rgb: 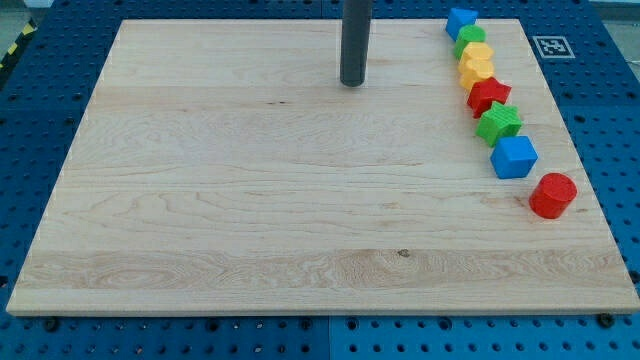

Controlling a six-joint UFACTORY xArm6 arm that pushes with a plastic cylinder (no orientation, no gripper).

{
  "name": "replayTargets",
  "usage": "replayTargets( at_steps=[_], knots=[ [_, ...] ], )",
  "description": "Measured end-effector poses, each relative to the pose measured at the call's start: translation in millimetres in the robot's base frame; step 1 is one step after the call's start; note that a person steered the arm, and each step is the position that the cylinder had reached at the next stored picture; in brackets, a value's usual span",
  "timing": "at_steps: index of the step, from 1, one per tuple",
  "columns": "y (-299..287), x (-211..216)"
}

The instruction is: Move the red circle to the center of the board

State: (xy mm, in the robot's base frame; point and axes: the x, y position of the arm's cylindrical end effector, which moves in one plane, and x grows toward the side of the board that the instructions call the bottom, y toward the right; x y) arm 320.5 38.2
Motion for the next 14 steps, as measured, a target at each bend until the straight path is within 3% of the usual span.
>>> replayTargets(
  at_steps=[1, 2, 3, 4, 5, 6, 8, 9, 11, 13, 14],
  knots=[
    [0.0, 0.0],
    [0.0, 50.5],
    [12.4, 143.8],
    [82.1, 228.1],
    [205.4, 251.9],
    [219.0, 252.3],
    [264.2, 214.4],
    [255.5, 213.9],
    [177.9, 185.2],
    [173.3, 152.8],
    [129.5, 153.3]
  ],
)
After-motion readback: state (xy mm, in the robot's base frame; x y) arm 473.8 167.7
